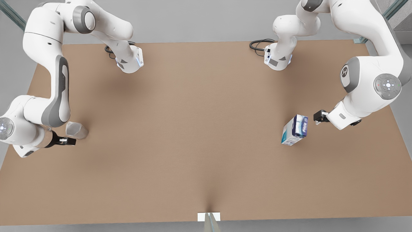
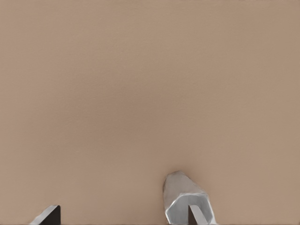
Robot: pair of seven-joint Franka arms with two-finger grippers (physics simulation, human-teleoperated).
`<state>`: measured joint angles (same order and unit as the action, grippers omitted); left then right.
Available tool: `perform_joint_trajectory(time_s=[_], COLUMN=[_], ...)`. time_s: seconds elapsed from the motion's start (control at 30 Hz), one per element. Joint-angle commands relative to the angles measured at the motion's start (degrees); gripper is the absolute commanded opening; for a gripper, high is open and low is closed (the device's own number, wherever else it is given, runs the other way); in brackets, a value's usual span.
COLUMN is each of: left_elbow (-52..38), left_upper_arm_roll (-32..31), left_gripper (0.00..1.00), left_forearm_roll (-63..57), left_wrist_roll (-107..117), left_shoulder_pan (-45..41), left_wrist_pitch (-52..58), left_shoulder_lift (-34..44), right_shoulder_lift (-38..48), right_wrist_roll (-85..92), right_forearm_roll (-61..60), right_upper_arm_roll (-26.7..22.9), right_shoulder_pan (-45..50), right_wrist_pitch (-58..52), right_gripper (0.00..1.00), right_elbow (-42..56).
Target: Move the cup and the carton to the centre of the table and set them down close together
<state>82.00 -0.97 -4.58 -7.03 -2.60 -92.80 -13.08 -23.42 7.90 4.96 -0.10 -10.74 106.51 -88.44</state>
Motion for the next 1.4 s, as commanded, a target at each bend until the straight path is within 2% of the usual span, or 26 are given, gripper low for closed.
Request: perform_joint_trajectory(time_s=[0.0,0.07,0.17,0.3,0.77,0.93,1.37], left_elbow=[0.0,0.0,0.0,-0.1,0.0,-0.1,0.0], left_upper_arm_roll=[0.0,0.0,0.0,0.0,0.0,0.0,0.0], left_gripper=[1.0,1.0,1.0,1.0,1.0,1.0,1.0], left_forearm_roll=[0.0,0.0,0.0,0.0,0.0,0.0,0.0], left_wrist_roll=[0.0,0.0,0.0,0.0,0.1,0.1,0.0], left_shoulder_pan=[0.0,0.0,0.0,0.0,0.0,0.0,0.0], left_wrist_pitch=[0.0,0.0,-0.1,-0.3,0.0,0.0,0.1], left_shoulder_lift=[0.0,-0.7,-0.8,-1.1,-2.1,-2.3,-2.3], right_shoulder_lift=[0.2,5.6,11.7,12.0,6.1,7.1,5.9], right_wrist_roll=[0.2,0.2,1.1,5.0,10.5,10.5,13.0], right_forearm_roll=[-0.1,-1.1,-1.2,-1.2,-0.9,-0.8,-0.5], right_upper_arm_roll=[0.0,0.3,0.5,0.5,-0.1,-0.1,-0.1], right_shoulder_pan=[-0.1,0.5,1.7,0.9,-3.9,-4.9,-6.8], right_wrist_pitch=[0.3,0.2,7.9,14.1,23.2,25.3,29.8], right_gripper=[1.0,1.0,1.0,1.0,1.0,1.0,1.0], right_elbow=[-0.7,-7.4,-19.7,-25.9,-28.0,-32.4,-34.7])
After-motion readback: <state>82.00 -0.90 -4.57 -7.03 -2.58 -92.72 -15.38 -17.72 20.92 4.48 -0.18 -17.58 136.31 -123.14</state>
